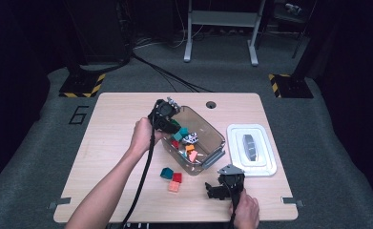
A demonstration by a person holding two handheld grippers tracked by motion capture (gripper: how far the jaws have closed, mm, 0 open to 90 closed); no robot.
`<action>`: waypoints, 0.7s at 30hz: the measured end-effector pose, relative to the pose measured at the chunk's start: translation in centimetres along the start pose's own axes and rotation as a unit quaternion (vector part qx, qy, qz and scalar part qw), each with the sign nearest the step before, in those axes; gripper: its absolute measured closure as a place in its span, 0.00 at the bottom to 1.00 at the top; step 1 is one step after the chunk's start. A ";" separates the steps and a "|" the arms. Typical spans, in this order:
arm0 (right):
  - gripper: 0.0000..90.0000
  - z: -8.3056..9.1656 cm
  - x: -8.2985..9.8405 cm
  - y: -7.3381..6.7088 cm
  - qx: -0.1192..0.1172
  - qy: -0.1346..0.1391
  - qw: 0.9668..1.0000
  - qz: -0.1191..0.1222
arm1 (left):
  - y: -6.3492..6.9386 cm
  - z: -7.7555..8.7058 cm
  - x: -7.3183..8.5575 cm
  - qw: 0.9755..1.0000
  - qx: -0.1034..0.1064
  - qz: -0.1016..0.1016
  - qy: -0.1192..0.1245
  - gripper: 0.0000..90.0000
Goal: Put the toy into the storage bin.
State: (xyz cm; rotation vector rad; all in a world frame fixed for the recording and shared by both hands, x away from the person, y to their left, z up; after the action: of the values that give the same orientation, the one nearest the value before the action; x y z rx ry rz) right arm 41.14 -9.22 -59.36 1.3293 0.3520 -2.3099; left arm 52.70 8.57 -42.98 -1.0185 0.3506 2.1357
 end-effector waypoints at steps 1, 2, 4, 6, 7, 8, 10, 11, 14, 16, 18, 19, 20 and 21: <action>0.00 0.0 0.0 0.0 0.000 0.000 1.000 0.000 | 0.3 -0.3 0.1 1.000 0.004 -0.002 -0.003 0.65; 0.00 0.0 0.0 0.0 0.000 -0.001 1.000 -0.001 | 0.5 -0.6 0.2 1.000 0.007 0.001 -0.004 0.65; 0.00 0.0 0.0 0.0 0.000 0.000 1.000 0.001 | 1.0 -1.2 0.6 1.000 0.014 0.001 -0.013 0.65; 0.00 0.0 0.0 0.0 0.000 0.000 1.000 0.001 | 1.5 -1.7 1.0 1.000 0.020 0.002 -0.020 0.65; 0.00 0.0 0.0 0.0 0.000 -0.001 1.000 -0.001 | 1.6 -1.9 1.2 0.999 0.022 -0.002 -0.026 0.65; 0.00 0.0 0.0 0.0 -0.001 0.000 1.000 0.001 | 1.8 -2.2 1.4 0.999 0.025 -0.003 -0.031 0.65; 0.00 0.0 0.0 0.0 -0.001 -0.001 1.000 -0.001 | 2.1 -2.5 1.8 0.999 0.031 -0.003 -0.040 0.65; 0.00 0.0 0.0 0.0 -0.001 0.000 1.000 0.000 | 2.3 -2.6 2.0 0.998 0.037 -0.003 -0.046 0.65; 0.00 0.0 0.0 0.0 0.000 0.000 1.000 0.002 | 2.8 -2.9 2.5 0.997 0.048 0.000 -0.059 0.65; 0.00 0.0 0.0 0.0 0.000 0.000 1.000 0.002 | 3.0 -2.9 2.7 0.996 0.053 0.002 -0.066 0.65; 0.00 0.0 0.0 0.0 -0.001 0.000 1.000 0.002 | 2.9 -2.8 2.8 0.996 0.052 -0.001 -0.068 0.65; 0.00 0.0 0.0 0.0 -0.001 -0.001 1.000 0.002 | 3.0 -2.7 2.8 0.996 0.053 0.001 -0.068 0.65; 0.00 0.0 0.0 0.0 0.000 0.000 1.000 0.001 | 3.0 -2.7 2.9 0.996 0.054 0.000 -0.069 0.65; 0.00 0.0 0.0 0.0 0.000 0.000 1.000 0.002 | 3.0 -2.6 2.9 0.996 0.057 0.003 -0.071 0.65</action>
State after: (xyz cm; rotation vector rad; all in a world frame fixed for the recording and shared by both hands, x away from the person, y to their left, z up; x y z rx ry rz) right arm 41.16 -9.25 -59.35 1.3296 0.3485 -2.3065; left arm 50.75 6.60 -47.06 -0.7975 0.4028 2.1524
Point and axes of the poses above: each handheld gripper's, and its own axes: z roughly backward along the jaws, x roughly out of its underside, y roughly to its right, the point moved 9 cm from there along -z, roughly forward along the jaws, and after that the axes turned 14 degrees about y, right-handed, at the moved point
